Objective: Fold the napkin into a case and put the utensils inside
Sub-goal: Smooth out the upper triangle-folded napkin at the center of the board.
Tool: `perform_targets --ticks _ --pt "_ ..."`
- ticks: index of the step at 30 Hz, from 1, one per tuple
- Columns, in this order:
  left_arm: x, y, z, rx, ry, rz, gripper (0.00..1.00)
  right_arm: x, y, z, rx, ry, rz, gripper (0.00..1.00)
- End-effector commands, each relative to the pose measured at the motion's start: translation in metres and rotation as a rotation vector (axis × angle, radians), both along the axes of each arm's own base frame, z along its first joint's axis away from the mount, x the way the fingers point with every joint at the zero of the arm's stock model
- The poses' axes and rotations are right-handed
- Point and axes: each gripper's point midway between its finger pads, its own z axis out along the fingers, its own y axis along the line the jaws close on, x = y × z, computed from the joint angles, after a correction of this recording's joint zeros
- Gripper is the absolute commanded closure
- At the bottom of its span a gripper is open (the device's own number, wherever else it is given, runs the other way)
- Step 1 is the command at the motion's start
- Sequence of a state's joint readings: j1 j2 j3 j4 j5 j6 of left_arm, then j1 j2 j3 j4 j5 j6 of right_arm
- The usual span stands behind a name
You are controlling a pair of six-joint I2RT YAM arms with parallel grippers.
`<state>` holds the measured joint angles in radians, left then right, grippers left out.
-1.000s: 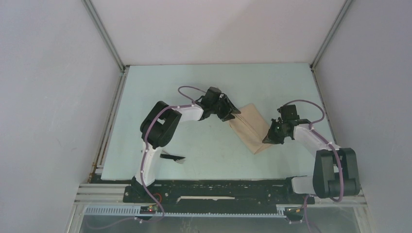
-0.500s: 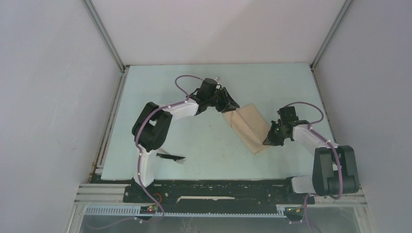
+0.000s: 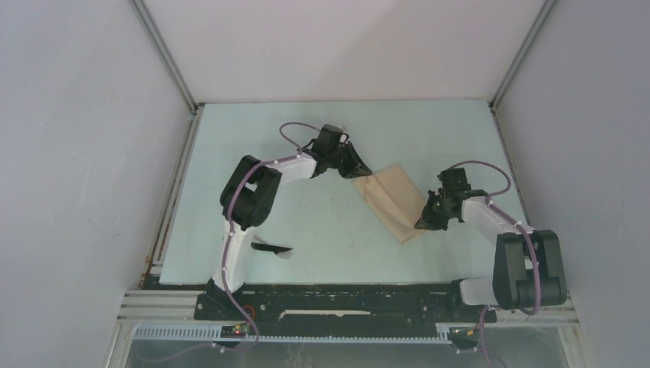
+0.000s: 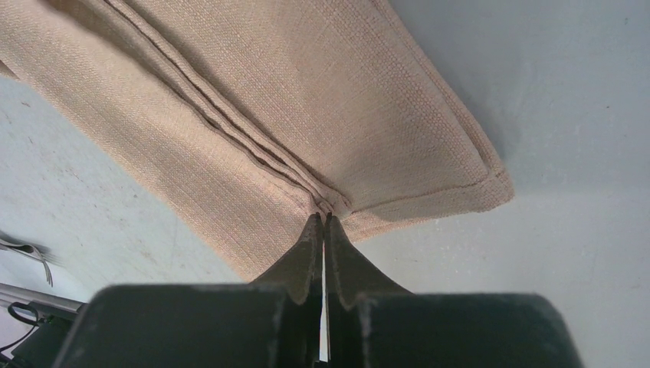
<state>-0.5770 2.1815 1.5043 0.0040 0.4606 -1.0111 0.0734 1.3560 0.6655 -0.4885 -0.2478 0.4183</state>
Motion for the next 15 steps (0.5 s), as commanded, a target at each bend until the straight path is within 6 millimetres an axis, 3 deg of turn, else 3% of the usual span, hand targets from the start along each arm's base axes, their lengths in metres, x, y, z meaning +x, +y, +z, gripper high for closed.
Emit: perform_targets --ticks 1,10,15 --pt "0.005 -0.016 0.003 -0.033 -0.018 -0.055 0.88 0.002 0.000 -0.002 -0.003 -0.004 -0.005 1.00" --pt "0.002 -0.013 -0.024 -0.002 0.019 -0.054 0.89 0.002 0.000 0.005 -0.014 -0.006 0.002 0.98" --pt "-0.003 -0.011 -0.035 0.009 0.037 -0.066 0.91 0.027 0.006 0.057 -0.078 -0.169 0.058 0.59"
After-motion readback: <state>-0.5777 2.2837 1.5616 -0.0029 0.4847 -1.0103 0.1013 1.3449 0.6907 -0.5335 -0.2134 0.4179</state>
